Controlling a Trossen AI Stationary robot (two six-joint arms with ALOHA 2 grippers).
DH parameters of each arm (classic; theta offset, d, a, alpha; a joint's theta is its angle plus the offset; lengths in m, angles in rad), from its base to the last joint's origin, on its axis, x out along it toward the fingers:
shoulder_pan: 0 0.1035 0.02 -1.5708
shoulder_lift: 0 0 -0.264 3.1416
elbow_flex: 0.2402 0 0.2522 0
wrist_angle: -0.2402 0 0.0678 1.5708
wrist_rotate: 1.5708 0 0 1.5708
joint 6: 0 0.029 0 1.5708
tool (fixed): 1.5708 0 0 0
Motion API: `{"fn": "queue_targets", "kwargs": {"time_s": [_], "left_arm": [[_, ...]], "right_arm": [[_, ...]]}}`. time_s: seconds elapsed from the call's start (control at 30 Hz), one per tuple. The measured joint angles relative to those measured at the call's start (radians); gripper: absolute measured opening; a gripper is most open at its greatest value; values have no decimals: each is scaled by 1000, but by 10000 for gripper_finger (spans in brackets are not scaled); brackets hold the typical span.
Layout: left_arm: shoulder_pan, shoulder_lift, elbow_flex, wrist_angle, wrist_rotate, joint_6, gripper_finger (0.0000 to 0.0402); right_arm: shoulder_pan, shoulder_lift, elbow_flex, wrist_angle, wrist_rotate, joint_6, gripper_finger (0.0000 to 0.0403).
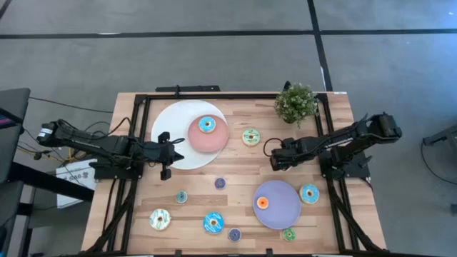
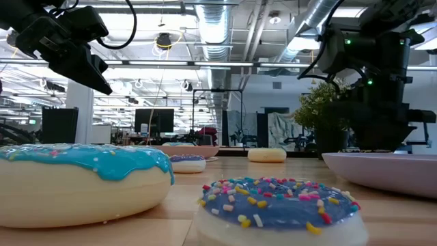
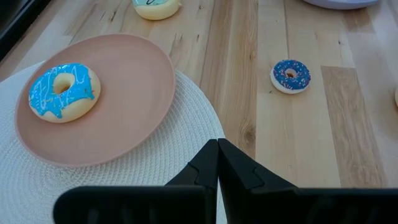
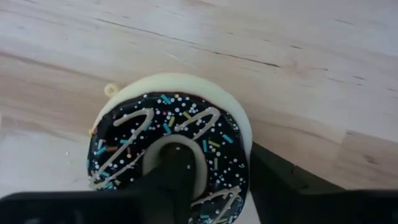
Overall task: Pick & Place donuts
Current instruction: Put the large black donut on the pink plate
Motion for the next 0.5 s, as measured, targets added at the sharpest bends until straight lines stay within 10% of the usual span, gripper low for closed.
{"fn": "queue_targets", "kwargs": {"time_s": [0.5], "left_arm": [[0, 0, 0, 0, 0, 0, 0]], "right_arm": [[-6, 0, 212, 219, 143, -265, 102]]}}
